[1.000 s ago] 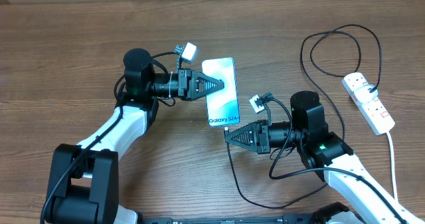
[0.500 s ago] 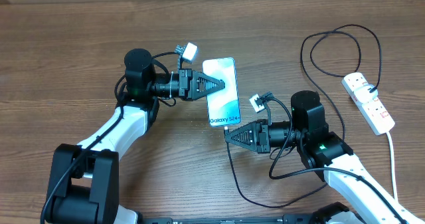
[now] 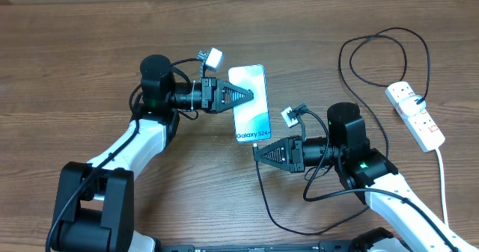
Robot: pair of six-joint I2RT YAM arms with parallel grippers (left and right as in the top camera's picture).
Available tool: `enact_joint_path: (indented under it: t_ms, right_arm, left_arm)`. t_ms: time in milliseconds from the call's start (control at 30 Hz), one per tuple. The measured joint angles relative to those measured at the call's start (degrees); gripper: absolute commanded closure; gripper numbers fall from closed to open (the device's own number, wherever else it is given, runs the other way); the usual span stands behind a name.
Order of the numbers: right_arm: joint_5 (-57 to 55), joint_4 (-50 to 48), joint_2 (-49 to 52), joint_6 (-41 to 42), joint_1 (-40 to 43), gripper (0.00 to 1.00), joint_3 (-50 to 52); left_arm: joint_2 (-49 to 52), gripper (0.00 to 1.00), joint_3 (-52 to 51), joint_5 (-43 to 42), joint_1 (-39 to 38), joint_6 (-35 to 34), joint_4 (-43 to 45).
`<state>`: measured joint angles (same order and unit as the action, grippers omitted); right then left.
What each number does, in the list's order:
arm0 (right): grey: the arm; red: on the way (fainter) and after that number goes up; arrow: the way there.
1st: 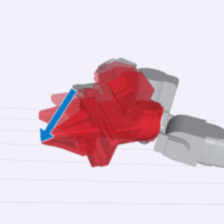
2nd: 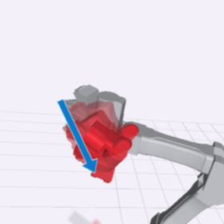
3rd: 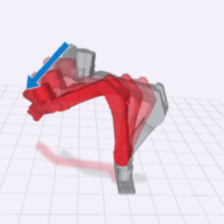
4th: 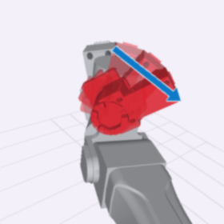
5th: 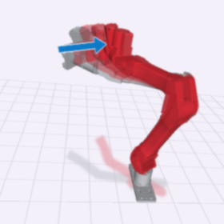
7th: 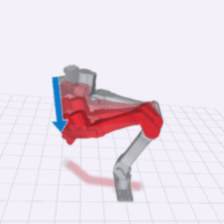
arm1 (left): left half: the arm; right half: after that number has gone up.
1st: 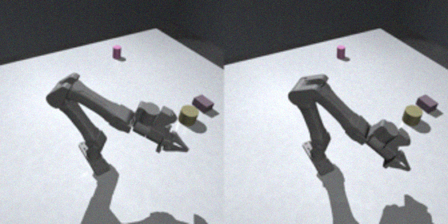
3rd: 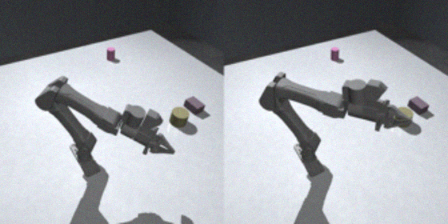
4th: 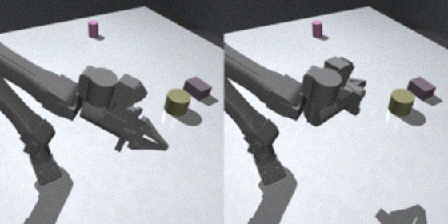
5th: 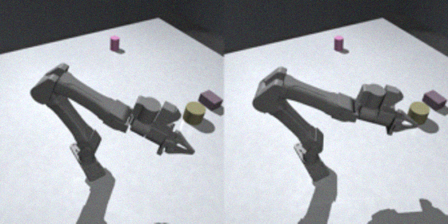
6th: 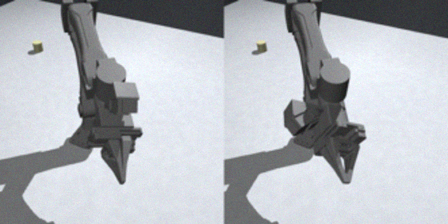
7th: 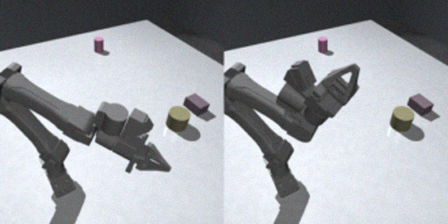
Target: Plug charger to phone and switch on socket
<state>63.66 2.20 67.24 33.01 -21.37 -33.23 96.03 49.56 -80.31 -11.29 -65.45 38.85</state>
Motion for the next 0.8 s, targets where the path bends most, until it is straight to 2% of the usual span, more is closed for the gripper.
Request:
enact_joint_path:
  t_ms: [800]
  right_arm:
    - [-1.70, -0.72, 0.00, 0.02, 0.00, 0.96, 0.00]
  left_arm:
    - [0.00, 0.96, 0.00, 0.28, 0.00, 0.00, 0.00]
